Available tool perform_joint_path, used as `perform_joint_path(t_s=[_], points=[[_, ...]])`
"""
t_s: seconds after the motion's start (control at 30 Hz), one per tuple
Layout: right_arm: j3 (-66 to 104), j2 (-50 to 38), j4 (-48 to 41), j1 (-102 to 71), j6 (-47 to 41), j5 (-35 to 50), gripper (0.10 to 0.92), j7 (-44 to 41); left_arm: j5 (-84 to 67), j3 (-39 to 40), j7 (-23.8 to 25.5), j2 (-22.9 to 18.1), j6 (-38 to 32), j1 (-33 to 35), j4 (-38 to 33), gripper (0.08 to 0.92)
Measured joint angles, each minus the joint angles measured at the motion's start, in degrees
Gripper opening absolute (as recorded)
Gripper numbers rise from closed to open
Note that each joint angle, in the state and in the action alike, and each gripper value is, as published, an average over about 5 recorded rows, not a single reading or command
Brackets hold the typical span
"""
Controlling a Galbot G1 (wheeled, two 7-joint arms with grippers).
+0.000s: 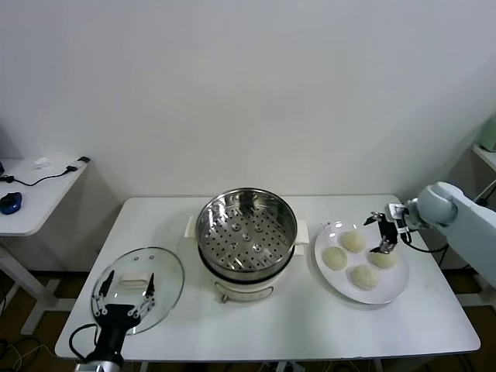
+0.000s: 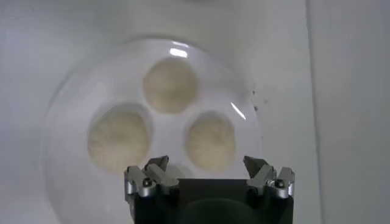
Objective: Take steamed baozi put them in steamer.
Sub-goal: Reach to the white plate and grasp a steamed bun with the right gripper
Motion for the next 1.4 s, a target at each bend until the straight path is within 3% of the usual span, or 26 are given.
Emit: perform_joint_path(t_s=[0.4,1.0,1.4], points=[[-6.42,10.35,-14.41,4.12,3.24,-3.34,0.823,-3.22,-0.36,-0.44,-0.70,0.09,0.46,-0.41,0.77,0.823],[-3.75,19.35,-25.11,1.19,5.54,-6.52,0.818,-4.00,-0.42,-0.79,-1.24,0.01,0.96,-0.49,0.98,0.823],[-1.18,21.74,-28.82,0.89,7.04,-8.88,0.605,-4.54,-0.43,-0.75,-1.23,0.01,0.96,-0.23,0.93,0.823]])
